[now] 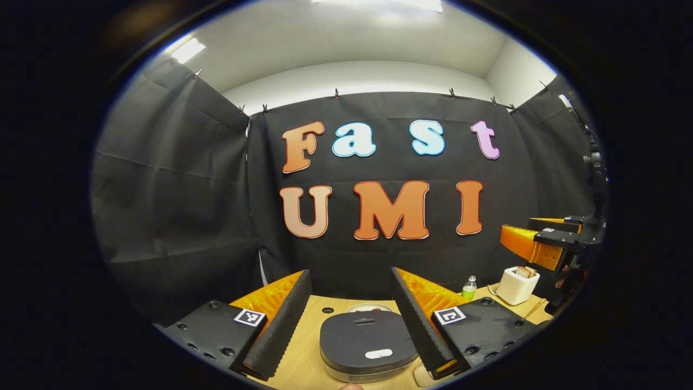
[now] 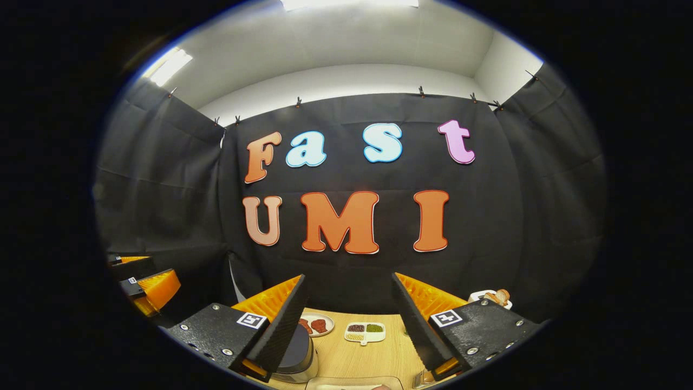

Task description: Close the left gripper, press the button to open the rice cooker; take a wooden spoon from the chopstick holder with the right hand, scoop a spoonful of rice and pour it into the rice cooker, then put the wooden spoon back into the chopstick holder.

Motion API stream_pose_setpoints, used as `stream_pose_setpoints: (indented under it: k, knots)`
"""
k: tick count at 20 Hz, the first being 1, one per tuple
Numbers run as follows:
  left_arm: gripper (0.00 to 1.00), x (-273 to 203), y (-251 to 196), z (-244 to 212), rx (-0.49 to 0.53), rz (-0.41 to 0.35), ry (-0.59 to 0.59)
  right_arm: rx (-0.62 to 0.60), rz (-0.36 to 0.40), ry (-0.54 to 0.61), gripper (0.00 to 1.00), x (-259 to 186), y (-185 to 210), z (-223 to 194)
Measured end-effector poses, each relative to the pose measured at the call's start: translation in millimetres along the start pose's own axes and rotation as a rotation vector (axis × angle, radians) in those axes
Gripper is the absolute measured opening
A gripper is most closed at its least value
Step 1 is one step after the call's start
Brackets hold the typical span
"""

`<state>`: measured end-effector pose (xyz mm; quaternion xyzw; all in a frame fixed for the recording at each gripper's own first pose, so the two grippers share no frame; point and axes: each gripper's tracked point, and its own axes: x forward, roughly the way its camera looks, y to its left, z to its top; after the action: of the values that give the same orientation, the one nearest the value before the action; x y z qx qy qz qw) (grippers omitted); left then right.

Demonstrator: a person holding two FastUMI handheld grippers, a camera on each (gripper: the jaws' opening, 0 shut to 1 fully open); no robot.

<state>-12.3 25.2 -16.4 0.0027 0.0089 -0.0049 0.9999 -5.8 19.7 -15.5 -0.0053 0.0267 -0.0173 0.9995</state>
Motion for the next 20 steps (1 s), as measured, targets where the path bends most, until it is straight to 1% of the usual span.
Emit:
stream_pose_setpoints:
  k: [2,3,4,5,6,7,10,12,14,17,18,19,20]
  knots:
    - [1.00,-3.1,3.0,-6.9,0.004,-0.009,0.011,-0.002,-0.016,0.014,0.94,-6.0,0.4,-3.8]
    - [0.98,-3.6,3.4,-12.1,-0.002,-0.014,0.022,-0.007,-0.028,0.018,0.94,-9.2,-1.2,-5.5]
    - [0.95,-2.8,3.9,-15.8,-0.014,-0.021,0.033,-0.014,-0.042,0.022,0.97,-11.7,-2.4,-6.6]
    - [0.93,-1.3,4.8,-17.6,-0.027,-0.025,0.041,-0.017,-0.051,0.026,0.97,-16.1,-4.7,-7.0]
    - [0.93,0.6,7.1,-17.9,-0.033,-0.024,0.043,-0.016,-0.055,0.026,0.97,-20.7,-6.3,-6.5]
    - [0.94,1.8,9.7,-18.2,-0.032,-0.019,0.045,-0.017,-0.061,0.024,0.94,-23.1,-9.1,-5.6]
    - [0.94,9.5,15.0,-15.4,-0.008,0.026,0.046,-0.029,-0.080,0.006,0.94,-24.1,-27.6,-3.6]
    - [0.94,15.9,12.7,-10.4,0.001,0.058,0.040,-0.032,-0.080,-0.010,0.94,-19.7,-44.7,-1.4]
    - [0.97,23.4,7.8,-9.0,0.011,0.088,0.054,-0.032,-0.091,-0.027,0.94,-14.8,-67.8,3.1]
    - [0.65,36.8,-11.3,-7.1,-0.008,0.091,0.074,-0.028,-0.107,-0.053,0.94,-6.1,-103.7,5.5]
    - [0.55,40.7,-17.5,-7.2,-0.007,0.085,0.090,-0.022,-0.109,-0.055,0.94,-4.0,-115.2,4.1]
    - [0.44,45.0,-27.6,-9.5,-0.007,0.063,0.108,-0.021,-0.111,-0.060,0.97,-2.0,-126.4,2.1]
    - [0.34,49.3,-29.9,-9.9,-0.006,0.081,0.118,-0.027,-0.117,-0.066,0.94,0.0,-137.8,0.9]
